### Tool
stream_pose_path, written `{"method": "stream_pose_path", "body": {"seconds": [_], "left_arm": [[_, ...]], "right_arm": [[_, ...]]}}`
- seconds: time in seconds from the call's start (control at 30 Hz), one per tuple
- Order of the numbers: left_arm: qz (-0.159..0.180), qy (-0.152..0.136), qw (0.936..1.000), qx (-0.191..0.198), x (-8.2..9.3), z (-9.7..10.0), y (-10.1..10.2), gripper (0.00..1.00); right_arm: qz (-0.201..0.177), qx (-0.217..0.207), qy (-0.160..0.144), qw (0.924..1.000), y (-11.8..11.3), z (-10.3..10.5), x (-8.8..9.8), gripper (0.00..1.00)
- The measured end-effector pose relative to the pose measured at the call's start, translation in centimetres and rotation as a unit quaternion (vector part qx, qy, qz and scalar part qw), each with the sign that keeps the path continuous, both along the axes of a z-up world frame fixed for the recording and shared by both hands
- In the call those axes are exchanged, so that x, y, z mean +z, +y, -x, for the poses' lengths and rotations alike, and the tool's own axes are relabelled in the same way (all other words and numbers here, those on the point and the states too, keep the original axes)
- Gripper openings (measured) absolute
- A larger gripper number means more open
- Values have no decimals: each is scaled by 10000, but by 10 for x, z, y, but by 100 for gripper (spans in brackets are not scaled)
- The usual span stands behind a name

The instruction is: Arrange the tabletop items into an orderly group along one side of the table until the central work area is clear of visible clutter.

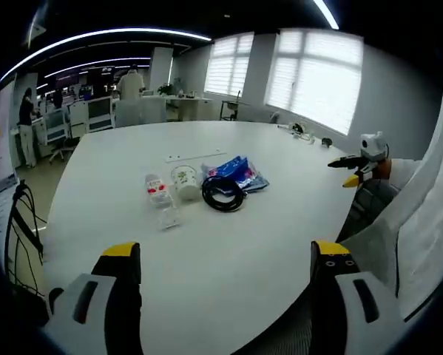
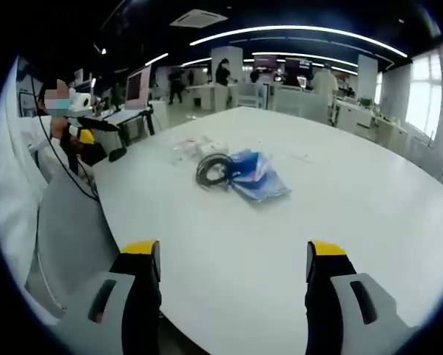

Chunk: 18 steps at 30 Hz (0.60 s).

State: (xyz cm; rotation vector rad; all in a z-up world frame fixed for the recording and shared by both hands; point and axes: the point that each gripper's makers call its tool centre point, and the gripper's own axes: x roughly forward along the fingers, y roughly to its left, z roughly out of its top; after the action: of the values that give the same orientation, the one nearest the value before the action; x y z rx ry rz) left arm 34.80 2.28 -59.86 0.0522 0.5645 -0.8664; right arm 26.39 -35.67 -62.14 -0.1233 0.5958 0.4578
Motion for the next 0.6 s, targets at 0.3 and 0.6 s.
{"method": "stream_pose_path", "body": {"seconds": [0.3,0.6], "left_arm": [[16,17,10000,-10,-1,2,-3,98],[30,6,10000,-17,0,5,-4,98]], "right_arm": [[-31,-31,-10,10000,1,1,0,80],[-43,-32,25,10000,2,4,-4,79]]}}
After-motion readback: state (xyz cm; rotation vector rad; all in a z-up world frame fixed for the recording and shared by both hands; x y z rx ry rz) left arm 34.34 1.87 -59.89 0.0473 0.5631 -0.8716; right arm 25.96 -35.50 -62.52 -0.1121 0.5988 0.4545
